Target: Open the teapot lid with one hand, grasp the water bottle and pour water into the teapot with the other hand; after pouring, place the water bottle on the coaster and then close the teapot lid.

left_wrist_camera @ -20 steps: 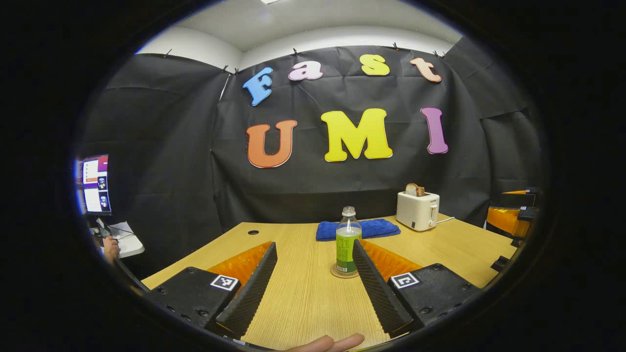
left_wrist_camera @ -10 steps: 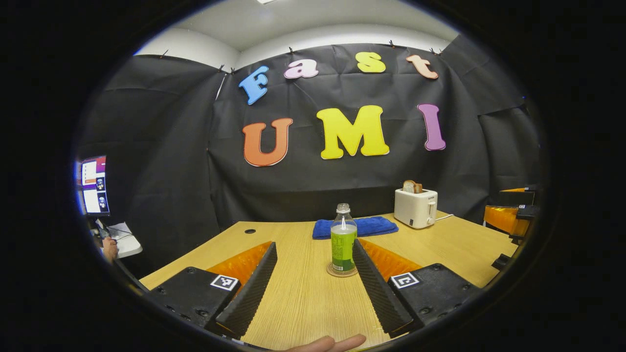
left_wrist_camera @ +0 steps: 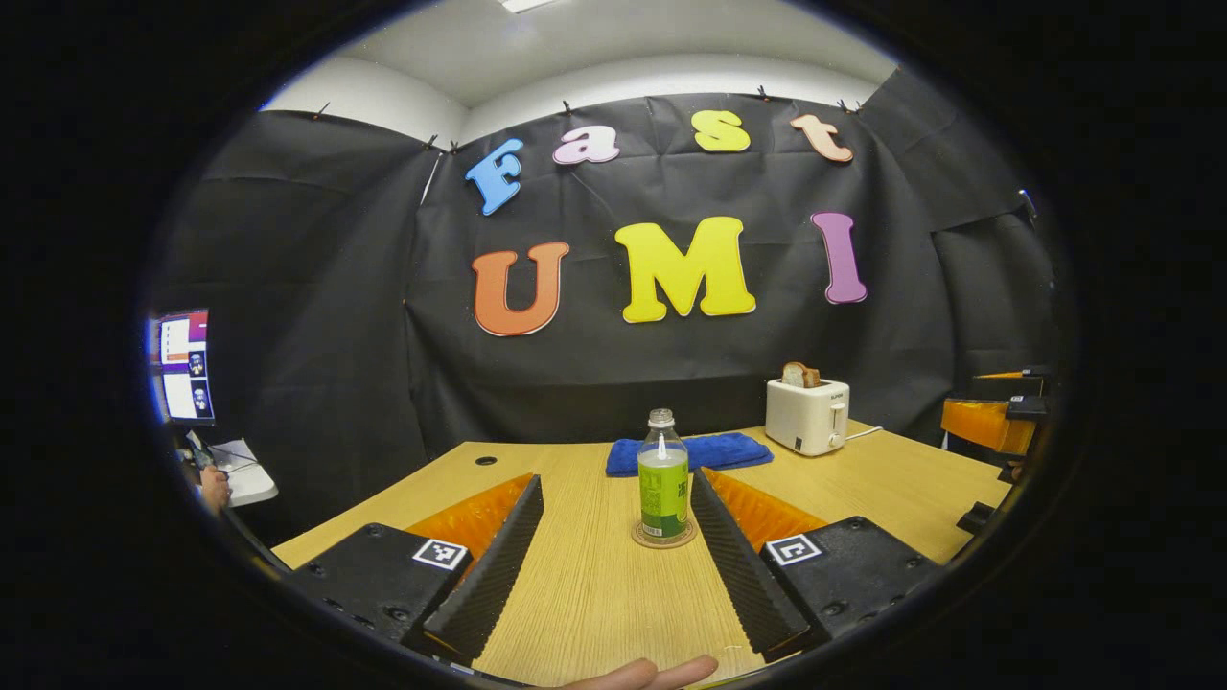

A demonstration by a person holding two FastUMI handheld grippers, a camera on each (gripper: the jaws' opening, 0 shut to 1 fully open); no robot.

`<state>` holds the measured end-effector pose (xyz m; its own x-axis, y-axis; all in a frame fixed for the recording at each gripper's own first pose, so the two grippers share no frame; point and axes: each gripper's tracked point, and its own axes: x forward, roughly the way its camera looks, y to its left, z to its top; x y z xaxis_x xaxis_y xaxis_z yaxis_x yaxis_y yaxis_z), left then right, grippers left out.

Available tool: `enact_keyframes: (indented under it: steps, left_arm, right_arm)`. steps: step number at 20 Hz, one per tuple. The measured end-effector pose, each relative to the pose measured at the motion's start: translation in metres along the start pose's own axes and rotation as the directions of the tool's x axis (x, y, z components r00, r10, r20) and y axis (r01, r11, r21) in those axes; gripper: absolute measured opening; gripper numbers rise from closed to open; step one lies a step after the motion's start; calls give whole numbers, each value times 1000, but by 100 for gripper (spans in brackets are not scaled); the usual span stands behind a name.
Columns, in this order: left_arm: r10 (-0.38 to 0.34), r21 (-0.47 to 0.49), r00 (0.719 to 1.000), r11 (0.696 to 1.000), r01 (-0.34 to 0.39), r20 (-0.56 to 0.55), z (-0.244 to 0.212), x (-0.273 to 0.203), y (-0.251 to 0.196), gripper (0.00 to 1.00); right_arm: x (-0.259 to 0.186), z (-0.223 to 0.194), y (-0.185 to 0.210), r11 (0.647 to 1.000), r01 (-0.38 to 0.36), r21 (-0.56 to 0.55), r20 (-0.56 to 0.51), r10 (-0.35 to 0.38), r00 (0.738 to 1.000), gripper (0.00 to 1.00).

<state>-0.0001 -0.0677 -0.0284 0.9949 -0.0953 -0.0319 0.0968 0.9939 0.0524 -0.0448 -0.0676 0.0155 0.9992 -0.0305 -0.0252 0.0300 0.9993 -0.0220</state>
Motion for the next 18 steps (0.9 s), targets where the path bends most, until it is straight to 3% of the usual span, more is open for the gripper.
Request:
enact_keyframes:
  steps: [11,18]
  left_arm:
    - [47,17,999,999,-47,9,2,-1,-15,97]
    - [41,18,999,999,-41,3,-3,15,-44,97]
  right_arm:
    - [1,15,-10,998,-56,2,38,56,998,97]
    - [15,-6,-35,996,-80,39,1,80,997,95]
